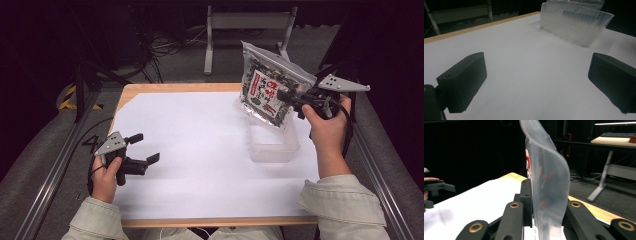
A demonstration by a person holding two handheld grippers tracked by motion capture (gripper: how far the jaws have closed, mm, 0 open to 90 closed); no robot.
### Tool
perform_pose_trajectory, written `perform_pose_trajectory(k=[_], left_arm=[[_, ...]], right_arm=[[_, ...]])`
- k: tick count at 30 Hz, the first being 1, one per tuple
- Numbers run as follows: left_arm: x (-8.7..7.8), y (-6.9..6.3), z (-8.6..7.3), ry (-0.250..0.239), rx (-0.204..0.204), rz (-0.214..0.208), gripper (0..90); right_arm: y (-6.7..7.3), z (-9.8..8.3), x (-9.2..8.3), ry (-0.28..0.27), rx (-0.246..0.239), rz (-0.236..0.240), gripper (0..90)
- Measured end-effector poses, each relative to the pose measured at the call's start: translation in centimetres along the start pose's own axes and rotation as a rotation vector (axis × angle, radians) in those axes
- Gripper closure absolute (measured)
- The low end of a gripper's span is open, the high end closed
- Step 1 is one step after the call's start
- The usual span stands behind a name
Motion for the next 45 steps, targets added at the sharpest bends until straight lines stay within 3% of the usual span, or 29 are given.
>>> perform_pose_trajectory(k=[12, 25, 45], left_arm=[[0.0, 0.2, -0.2, 0.013, 0.013, -0.010, 3.0], [0.0, 0.2, -0.2, 0.013, 0.020, -0.014, 3.1], [-0.1, 0.2, -0.3, 0.017, 0.019, -0.016, 3.1]], right_arm=[[-1.0, -0.7, -0.6, -0.005, 0.024, -0.067, 76.0], [-1.7, -2.1, -1.1, 0.035, 0.034, -0.122, 76.0], [-1.7, -4.9, -0.4, 0.074, 0.045, -0.119, 76.0]])
Point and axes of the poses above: each handheld gripper's, and its own axes: x roughly forward along the jaws, z roughly out of its top, y roughly to its left, the point moved 1 cm from there along x, roughly forward along the jaws, and after that the axes turned 14 degrees about -x, right-handed, at the moved point
